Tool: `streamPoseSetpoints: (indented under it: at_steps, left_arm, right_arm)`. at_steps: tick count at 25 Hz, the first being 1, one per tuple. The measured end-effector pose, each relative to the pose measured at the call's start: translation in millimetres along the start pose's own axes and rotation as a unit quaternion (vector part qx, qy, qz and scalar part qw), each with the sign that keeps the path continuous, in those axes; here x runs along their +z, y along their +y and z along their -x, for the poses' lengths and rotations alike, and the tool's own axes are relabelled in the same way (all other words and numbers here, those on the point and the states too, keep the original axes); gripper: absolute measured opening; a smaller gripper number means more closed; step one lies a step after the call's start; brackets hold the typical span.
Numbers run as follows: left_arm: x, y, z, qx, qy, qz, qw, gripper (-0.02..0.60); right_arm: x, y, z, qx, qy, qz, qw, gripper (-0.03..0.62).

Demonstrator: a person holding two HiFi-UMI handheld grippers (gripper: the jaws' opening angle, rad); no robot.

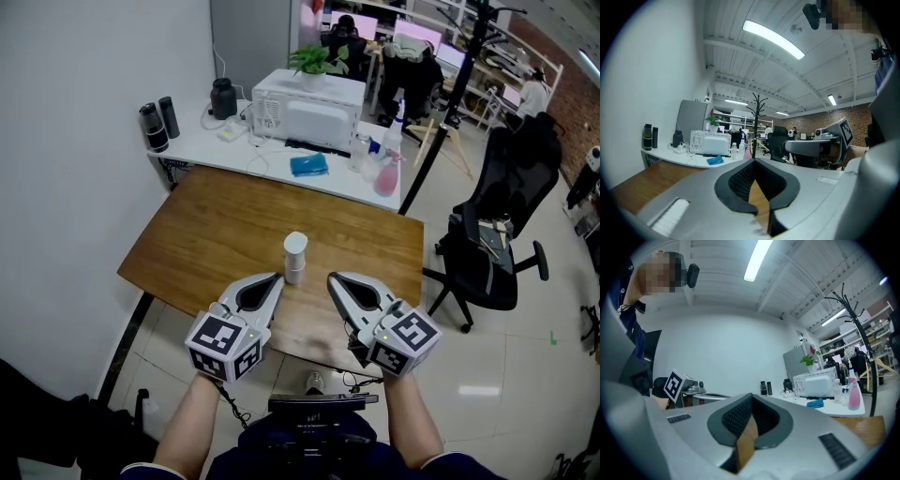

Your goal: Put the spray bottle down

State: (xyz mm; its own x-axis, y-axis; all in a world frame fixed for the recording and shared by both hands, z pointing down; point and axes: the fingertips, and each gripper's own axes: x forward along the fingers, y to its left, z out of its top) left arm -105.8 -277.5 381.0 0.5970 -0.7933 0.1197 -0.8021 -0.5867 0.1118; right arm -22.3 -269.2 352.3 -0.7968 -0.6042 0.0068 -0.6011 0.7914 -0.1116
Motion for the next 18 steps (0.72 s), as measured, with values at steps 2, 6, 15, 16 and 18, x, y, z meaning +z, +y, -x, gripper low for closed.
streamPoseSetpoints:
  at_steps: [2,6,15,16,18]
  left_arm:
    - [-1.2,1.7,-0.3,0.0,0.002,0.0,1.0,0.006]
    - [-2.6,2.6,0.2,0.0,0.004,0.0,1.0,0.005]
    - [-3.6,5.7,2.9,0.001,0.007,-0.004,1.0,0.006]
    - [-3.6,5.6,3.3,0.001,0.007,-0.004,1.0,0.006]
    - [-3.8,5.7,4.0,0.001,0.008,-0.004,1.0,0.006]
  right_arm:
    - [-0.4,0.1,-1.1,0.0,0.002,0.0,1.0,0.0]
    - [-0.7,1.2,-1.7,0.0,0.005,0.003,1.0,0.0]
    - [-0.5,3.7,-2.9,-0.002,0.007,0.006,1.0,0.0]
    - [-0.8,3.8,-3.1,-0.003,0.007,0.006,1.0,0.0]
    - [-1.0,4.1,-3.7,-0.003,0.008,0.006,1.0,0.0]
